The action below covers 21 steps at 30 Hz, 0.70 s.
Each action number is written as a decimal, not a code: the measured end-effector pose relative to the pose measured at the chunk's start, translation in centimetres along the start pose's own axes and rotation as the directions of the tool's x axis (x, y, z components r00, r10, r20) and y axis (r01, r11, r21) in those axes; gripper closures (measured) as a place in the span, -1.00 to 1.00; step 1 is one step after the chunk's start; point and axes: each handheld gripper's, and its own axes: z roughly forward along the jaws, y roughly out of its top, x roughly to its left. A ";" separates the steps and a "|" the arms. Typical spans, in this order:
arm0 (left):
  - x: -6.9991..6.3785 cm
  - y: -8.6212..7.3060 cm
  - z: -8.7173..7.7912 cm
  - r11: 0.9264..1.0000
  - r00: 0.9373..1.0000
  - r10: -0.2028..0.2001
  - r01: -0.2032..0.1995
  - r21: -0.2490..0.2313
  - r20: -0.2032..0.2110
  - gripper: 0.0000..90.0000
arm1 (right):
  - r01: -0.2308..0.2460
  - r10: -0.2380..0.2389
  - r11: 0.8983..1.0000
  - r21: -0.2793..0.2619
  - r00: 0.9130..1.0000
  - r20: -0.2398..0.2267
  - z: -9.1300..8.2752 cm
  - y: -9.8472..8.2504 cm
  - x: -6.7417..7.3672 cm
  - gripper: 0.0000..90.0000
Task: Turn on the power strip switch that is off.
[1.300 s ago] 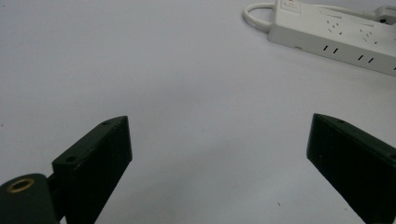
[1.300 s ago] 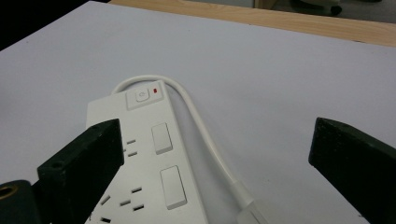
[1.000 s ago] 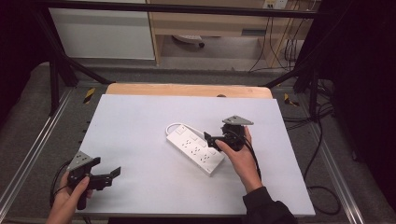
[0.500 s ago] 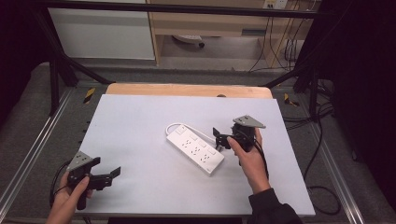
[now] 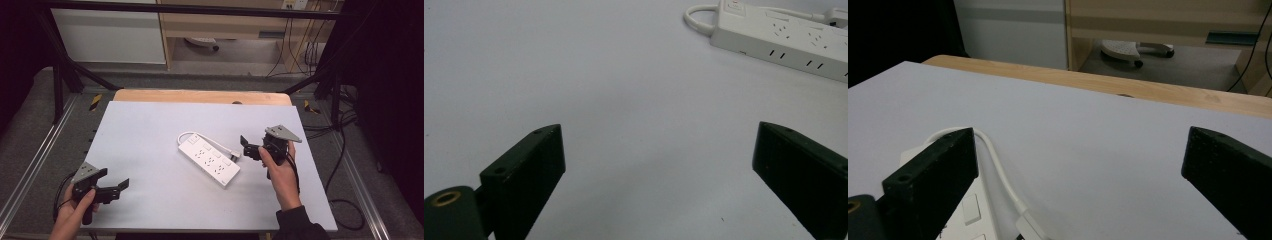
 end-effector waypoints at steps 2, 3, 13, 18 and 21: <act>0.0 0.0 0.0 1.000 1.000 0.001 -0.001 0.000 -0.001 -0.85 | -0.005 0.005 1.000 -0.004 1.000 0.005 -0.3 0.0 -0.3 -0.95; 0.0 0.0 0.0 1.000 1.000 0.000 0.000 -0.001 -0.001 -0.85 | -0.003 0.003 1.000 -0.008 1.000 0.007 -0.5 -0.1 -0.4 -0.95; 0.0 0.0 0.0 1.000 1.000 -0.001 0.001 0.000 -0.001 -0.85 | -0.008 0.008 1.000 -0.017 1.000 0.009 -2.4 -0.2 -1.7 -0.93; 0.1 0.0 0.0 1.000 1.000 -0.002 0.002 0.001 -0.003 -0.85 | -0.006 0.006 1.000 -0.001 1.000 0.002 -3.8 -0.1 -2.6 -0.91; 0.1 0.0 0.0 1.000 1.000 -0.004 0.004 0.002 -0.005 -0.85 | -0.007 0.007 1.000 0.021 1.000 -0.005 -4.7 -0.5 -3.3 -0.90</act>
